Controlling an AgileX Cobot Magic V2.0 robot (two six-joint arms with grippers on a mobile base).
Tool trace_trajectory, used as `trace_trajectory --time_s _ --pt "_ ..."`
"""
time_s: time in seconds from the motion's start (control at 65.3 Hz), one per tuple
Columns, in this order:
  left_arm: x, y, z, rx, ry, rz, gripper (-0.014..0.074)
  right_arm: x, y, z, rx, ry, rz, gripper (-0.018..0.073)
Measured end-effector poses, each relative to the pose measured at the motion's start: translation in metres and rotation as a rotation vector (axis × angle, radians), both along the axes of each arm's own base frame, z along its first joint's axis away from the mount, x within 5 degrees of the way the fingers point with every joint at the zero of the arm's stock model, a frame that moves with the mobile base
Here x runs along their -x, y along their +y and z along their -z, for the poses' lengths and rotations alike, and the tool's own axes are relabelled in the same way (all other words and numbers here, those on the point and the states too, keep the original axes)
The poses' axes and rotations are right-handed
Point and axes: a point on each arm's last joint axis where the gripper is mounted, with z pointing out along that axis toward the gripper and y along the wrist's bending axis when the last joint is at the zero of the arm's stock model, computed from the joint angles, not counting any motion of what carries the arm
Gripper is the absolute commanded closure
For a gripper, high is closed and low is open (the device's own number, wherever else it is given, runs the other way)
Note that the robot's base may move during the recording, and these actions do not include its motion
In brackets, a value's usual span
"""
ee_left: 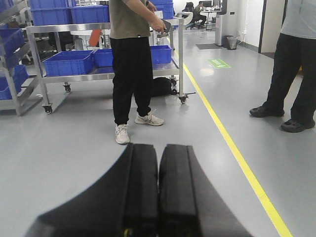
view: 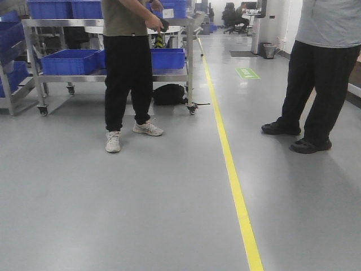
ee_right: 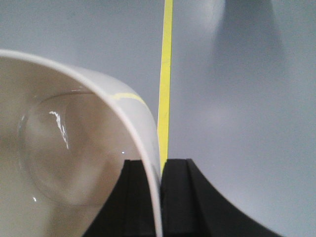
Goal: Move white bin to right shelf second layer
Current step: 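Drive away from the table carrying the bin in the right gripper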
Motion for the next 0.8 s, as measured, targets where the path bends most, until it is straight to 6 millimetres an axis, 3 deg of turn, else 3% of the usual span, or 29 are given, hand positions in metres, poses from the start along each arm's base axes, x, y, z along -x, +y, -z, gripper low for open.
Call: trace_trajectory --time_s 0.796 --pt "0.0 0.0 0.0 0.0 0.0 0.0 0.0512 0.0 0.0 0.0 0.0 0.0 0.0 0.0506"
